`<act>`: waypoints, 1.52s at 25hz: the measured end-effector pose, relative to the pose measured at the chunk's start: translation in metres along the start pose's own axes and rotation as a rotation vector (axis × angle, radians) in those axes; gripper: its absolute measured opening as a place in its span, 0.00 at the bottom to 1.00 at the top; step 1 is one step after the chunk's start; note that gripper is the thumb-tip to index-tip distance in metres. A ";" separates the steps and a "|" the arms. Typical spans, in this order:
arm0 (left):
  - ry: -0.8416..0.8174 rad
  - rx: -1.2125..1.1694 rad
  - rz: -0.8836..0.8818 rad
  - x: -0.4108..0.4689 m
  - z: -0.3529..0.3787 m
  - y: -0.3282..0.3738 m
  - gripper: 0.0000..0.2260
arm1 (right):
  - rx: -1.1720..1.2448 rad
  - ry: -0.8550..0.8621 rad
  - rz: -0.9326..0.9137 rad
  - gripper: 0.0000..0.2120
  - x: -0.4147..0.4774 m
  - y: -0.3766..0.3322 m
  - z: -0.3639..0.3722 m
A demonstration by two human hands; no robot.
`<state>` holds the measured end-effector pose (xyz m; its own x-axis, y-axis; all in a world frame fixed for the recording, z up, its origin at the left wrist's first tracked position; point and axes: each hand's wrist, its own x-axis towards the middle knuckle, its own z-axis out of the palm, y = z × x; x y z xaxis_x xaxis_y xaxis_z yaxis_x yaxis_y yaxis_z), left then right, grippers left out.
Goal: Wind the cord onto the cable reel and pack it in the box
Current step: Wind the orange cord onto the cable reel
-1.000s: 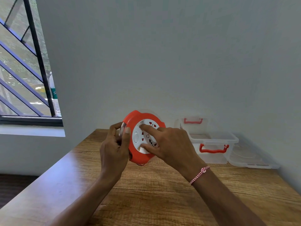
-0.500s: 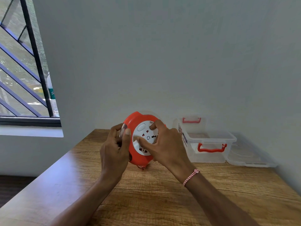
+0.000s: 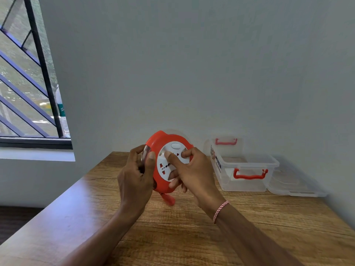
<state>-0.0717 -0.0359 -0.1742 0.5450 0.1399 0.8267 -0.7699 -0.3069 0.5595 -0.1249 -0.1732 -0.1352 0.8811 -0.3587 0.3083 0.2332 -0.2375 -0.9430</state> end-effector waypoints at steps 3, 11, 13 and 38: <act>0.013 0.007 0.006 0.000 -0.001 -0.001 0.11 | 0.054 -0.010 0.019 0.20 -0.002 -0.002 0.001; 0.053 0.011 -0.052 0.003 -0.001 -0.002 0.05 | 0.062 -0.051 -0.055 0.16 0.001 0.000 -0.001; 0.073 -0.036 -0.120 0.007 -0.004 -0.003 0.07 | -0.038 -0.060 -0.202 0.14 0.003 0.000 -0.004; -0.161 -0.501 -0.451 0.006 0.000 -0.014 0.19 | 0.008 -0.183 -0.078 0.24 0.020 0.019 -0.018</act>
<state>-0.0579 -0.0308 -0.1767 0.8607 -0.0015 0.5091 -0.4956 0.2260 0.8386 -0.1099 -0.2015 -0.1447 0.9201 -0.1690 0.3534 0.3066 -0.2508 -0.9182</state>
